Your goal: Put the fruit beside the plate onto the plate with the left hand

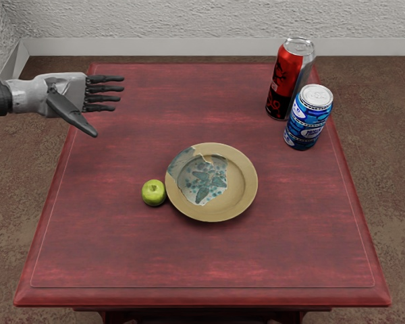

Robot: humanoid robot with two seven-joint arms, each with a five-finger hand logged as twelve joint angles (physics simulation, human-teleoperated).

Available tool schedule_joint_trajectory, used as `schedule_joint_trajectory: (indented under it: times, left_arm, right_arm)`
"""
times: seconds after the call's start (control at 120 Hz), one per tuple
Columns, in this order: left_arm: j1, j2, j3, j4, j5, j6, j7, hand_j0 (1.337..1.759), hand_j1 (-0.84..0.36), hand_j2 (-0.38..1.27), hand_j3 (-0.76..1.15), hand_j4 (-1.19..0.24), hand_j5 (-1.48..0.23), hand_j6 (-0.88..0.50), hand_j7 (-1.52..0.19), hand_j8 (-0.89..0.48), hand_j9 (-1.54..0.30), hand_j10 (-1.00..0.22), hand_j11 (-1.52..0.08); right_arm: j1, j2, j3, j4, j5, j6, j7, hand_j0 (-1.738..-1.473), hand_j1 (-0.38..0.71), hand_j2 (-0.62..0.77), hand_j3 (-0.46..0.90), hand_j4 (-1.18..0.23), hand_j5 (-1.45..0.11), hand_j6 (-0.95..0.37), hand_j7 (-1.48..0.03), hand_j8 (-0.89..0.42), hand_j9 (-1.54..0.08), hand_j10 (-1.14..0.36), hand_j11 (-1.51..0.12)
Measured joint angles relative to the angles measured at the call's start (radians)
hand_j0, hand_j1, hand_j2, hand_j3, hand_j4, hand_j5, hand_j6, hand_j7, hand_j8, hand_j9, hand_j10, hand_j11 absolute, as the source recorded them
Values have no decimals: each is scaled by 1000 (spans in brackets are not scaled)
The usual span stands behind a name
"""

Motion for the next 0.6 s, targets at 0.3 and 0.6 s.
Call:
schedule_joint_trajectory:
  times: [0.3, 0.6]
  left_arm:
    - [-15, 74, -2, -9, 72, 0, 40, 1658, 345, 1, 0, -5, -5, -5, -5, -4, -5, -4, -5]
    - [-71, 236, -13, -236, 217, 0, 79, 1658, 345, 1, 0, -6, -5, -6, -5, -6, -5, -5, -5]
  right_arm:
    - [-2, 0, 1, 3, -1, 1, 7, -1658, -331, -3, 0, -15, -20, -15, -20, -15, -20, -15, -20]
    - [-2, 0, 1, 3, -1, 1, 8, -1658, -331, -3, 0, -15, -20, -15, -20, -15, -20, -15, -20]
